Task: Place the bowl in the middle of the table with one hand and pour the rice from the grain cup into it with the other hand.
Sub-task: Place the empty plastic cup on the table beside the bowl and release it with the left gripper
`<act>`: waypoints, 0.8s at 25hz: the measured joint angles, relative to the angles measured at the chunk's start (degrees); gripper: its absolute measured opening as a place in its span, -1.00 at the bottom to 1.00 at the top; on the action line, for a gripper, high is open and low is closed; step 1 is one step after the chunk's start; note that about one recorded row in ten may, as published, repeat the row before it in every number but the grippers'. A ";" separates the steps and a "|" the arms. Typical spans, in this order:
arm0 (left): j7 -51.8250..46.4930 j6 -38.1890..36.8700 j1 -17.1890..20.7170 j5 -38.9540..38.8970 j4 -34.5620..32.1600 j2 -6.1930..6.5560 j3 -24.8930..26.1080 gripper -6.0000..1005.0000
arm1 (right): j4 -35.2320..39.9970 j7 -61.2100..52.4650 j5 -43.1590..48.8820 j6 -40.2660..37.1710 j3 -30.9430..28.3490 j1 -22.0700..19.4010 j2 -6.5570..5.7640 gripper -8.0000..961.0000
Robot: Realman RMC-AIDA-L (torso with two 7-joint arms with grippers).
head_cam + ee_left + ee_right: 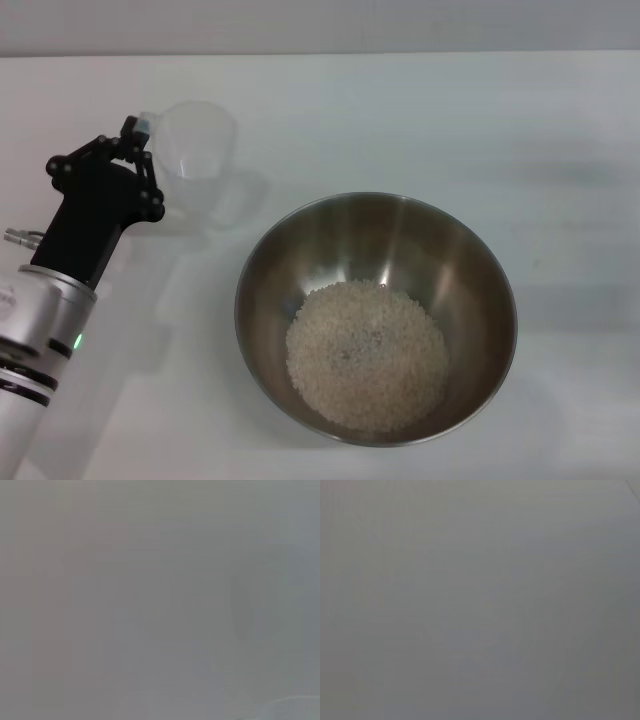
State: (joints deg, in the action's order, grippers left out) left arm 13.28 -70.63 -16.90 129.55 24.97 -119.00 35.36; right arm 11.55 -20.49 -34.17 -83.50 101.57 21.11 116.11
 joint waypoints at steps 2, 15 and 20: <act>-3.44 2.12 -0.31 -1.58 -0.31 0.03 0.01 -0.79 | 0.01 -0.14 0.22 -0.50 0.07 -0.19 0.10 -0.12; -8.31 11.91 -1.49 -7.26 -0.54 -0.11 0.06 -0.77 | -0.28 -0.92 0.67 -0.70 -0.24 -0.27 0.17 -0.12; -8.22 12.03 -1.49 -7.26 -0.54 -0.12 0.05 -0.76 | -0.32 -1.41 0.69 -0.69 -0.09 -0.18 0.16 -0.11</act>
State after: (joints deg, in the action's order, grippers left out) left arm 5.06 -58.60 -18.39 122.28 24.43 -119.13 35.40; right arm 11.23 -21.90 -33.48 -84.19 101.48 20.93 116.27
